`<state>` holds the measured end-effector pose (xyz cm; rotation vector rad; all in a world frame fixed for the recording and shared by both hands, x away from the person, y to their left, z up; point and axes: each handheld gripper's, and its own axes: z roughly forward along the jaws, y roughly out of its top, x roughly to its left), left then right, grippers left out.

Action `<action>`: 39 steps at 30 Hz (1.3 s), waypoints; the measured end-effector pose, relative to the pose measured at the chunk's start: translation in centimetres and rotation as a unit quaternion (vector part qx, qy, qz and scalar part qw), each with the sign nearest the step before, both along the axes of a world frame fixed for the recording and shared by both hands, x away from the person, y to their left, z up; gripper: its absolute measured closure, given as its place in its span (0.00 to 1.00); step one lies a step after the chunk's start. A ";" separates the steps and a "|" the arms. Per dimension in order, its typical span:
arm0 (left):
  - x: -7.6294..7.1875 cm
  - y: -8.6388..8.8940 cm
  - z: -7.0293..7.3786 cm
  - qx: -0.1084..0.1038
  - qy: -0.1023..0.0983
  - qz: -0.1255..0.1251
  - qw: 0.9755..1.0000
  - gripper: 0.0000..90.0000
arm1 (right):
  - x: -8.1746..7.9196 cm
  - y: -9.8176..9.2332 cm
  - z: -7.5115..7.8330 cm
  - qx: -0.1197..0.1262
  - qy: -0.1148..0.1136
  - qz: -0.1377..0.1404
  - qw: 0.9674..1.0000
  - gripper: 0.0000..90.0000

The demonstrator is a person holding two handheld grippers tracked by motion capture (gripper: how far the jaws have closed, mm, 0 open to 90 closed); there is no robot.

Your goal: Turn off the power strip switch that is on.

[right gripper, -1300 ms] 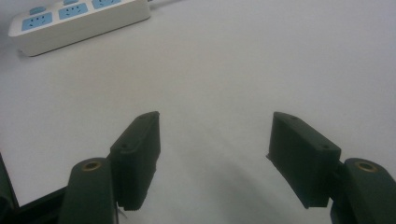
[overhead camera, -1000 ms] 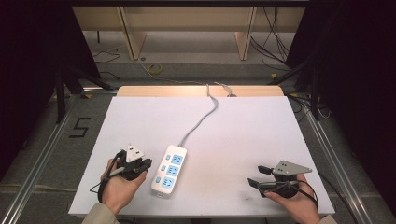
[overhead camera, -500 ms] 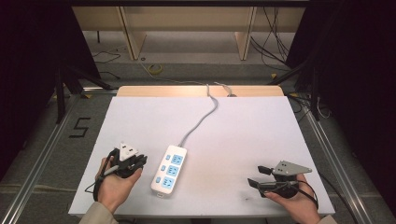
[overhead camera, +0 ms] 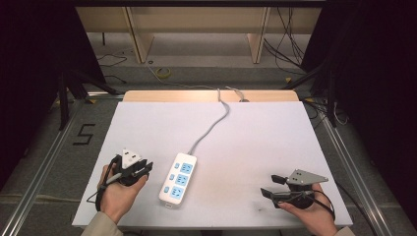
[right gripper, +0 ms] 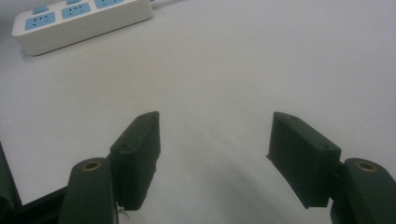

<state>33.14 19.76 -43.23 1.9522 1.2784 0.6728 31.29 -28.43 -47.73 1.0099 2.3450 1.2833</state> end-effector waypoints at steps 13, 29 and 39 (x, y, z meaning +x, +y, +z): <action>0.5 0.9 -0.4 0.008 -0.011 0.020 1.000 0.66 | 0.0 0.0 0.0 0.000 0.000 0.000 1.000 0.39; 1.2 1.9 -1.2 0.001 -0.010 0.021 1.000 0.50 | 0.0 0.0 0.0 -0.001 0.000 0.002 1.000 0.38; 1.7 2.7 -2.0 0.006 -0.001 0.033 0.999 0.39 | 0.0 0.0 0.0 -0.001 0.000 0.002 1.000 0.38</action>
